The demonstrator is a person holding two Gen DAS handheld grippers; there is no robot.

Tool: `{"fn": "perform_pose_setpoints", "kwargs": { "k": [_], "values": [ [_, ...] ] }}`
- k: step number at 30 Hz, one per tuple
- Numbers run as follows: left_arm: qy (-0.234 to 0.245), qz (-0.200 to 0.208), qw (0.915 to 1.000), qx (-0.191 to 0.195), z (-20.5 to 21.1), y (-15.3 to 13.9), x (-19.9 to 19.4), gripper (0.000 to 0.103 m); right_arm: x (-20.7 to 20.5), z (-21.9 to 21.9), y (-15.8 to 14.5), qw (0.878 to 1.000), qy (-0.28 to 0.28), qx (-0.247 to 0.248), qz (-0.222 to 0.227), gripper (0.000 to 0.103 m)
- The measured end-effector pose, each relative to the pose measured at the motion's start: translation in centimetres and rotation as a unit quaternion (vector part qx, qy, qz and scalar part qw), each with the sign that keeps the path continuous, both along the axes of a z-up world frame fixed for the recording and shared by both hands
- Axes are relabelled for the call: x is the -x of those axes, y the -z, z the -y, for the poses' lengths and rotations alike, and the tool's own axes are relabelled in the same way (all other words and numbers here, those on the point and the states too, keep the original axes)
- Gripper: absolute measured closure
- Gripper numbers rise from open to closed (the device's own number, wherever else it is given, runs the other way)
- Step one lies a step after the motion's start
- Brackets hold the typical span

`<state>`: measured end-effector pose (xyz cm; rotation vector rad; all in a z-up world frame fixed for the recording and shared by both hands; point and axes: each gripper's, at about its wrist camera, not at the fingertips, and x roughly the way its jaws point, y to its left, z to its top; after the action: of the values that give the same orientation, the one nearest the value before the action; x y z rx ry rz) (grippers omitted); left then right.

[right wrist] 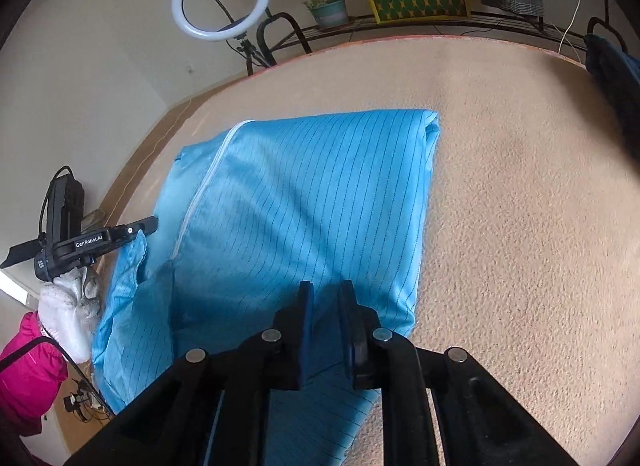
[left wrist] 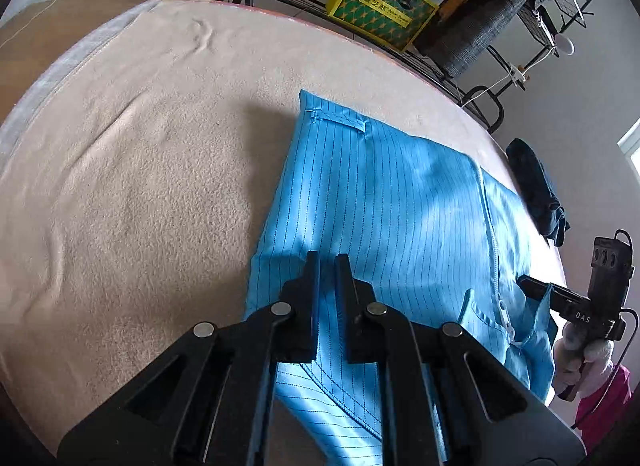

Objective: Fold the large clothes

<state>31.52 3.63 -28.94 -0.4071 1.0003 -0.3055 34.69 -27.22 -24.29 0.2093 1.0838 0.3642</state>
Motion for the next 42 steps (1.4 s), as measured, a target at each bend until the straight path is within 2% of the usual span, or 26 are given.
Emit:
{"fn": "perform_pose_setpoints", "kwargs": {
  "k": [2, 3, 5, 6, 7, 8, 9, 12, 16, 21, 25, 28, 31, 33, 38, 39, 40, 41, 42],
  "values": [
    [0.002, -0.022, 0.9997, 0.012, -0.7, -0.4, -0.1, 0.093, 0.2, 0.0, -0.5, 1.0, -0.007, 0.008, -0.014, 0.091],
    [0.001, -0.025, 0.9995, 0.019, -1.1, -0.8, 0.0, 0.091, 0.5, 0.3, -1.0, 1.0, -0.009, 0.006, -0.017, 0.086],
    [-0.012, -0.029, 0.9983, 0.048, -2.6, -1.7, 0.5, 0.071, 1.5, 1.7, -2.3, 1.0, -0.003, -0.029, -0.003, 0.074],
    [-0.017, -0.032, 0.9972, 0.066, -3.2, -1.9, 0.5, 0.044, 1.9, 2.4, -2.9, 0.999, 0.004, -0.047, 0.004, 0.06],
    [-0.026, -0.035, 0.9952, 0.087, -4.1, -2.1, 0.6, 0.031, 2.2, 3.4, -3.3, 0.998, 0.016, -0.066, 0.011, 0.045],
    [-0.036, -0.038, 0.9924, 0.111, -5.0, -2.2, 0.6, 0.031, 2.4, 4.4, -3.4, 0.996, 0.026, -0.084, 0.014, 0.038],
    [-0.04, -0.046, 0.9898, 0.129, -5.7, -2.0, 0.4, 0.031, 2.5, 5.2, -3.4, 0.994, 0.032, -0.101, 0.012, 0.035],
    [-0.042, -0.079, 0.9811, 0.171, -6.9, -1.0, -0.8, 0.031, 2.3, 7.4, -1.9, 0.987, 0.051, -0.151, -0.019, 0.035],
    [-0.02, -0.128, 0.9642, 0.231, -7.1, 1.4, -2.4, 0.031, 2.6, 9.0, 0.7, 0.976, 0.066, -0.2, -0.052, 0.035],
    [-0.016, -0.138, 0.9513, 0.275, -7.9, 2.2, -3.9, 0.031, 2.9, 9.3, 2.8, 0.961, 0.066, -0.259, -0.067, 0.039],
    [0.003, -0.149, 0.9519, 0.268, -7.1, 2.2, -4.7, 0.038, 2.5, 9.3, 3.7, 0.953, 0.056, -0.289, -0.077, 0.052],
    [0.022, -0.152, 0.9546, 0.255, -6.0, 1.9, -5.3, 0.039, 1.9, 8.5, 4.4, 0.946, 0.042, -0.309, -0.088, 0.061],
    [0.031, -0.153, 0.9527, 0.261, -5.5, 1.9, -5.6, 0.039, 1.4, 7.4, 4.6, 0.946, 0.03, -0.312, -0.09, 0.064],
    [0.029, -0.15, 0.9515, 0.267, -5.2, 2.0, -5.7, 0.039, 1.0, 7.1, 4.8, 0.94, 0.033, -0.327, -0.09, 0.064],
    [0.032, -0.143, 0.9544, 0.26, -4.1, 1.7, -6.1, 0.04, 0.8, 6.7, 5.2, 0.933, 0.04, -0.346, -0.088, 0.069],
    [0.029, -0.14, 0.9565, 0.254, -3.9, 1.6, -6.1, 0.046, 0.9, 6.5, 5.2, 0.933, 0.042, -0.346, -0.088, 0.07],
    [0.031, -0.143, 0.9584, 0.245, -3.6, 1.6, -6.1, 0.068, 0.9, 6.3, 5.1, 0.934, 0.043, -0.343, -0.088, 0.072],
    [0.032, -0.149, 0.9588, 0.24, -3.3, 1.7, -6.1, 0.074, 1.0, 6.3, 5.0, 0.936, 0.045, -0.338, -0.087, 0.074],
    [0.029, -0.147, 0.9604, 0.235, -3.1, 1.7, -6.0, 0.076, 1.0, 6.2, 4.7, 0.94, 0.045, -0.327, -0.086, 0.08]
  ]
}}
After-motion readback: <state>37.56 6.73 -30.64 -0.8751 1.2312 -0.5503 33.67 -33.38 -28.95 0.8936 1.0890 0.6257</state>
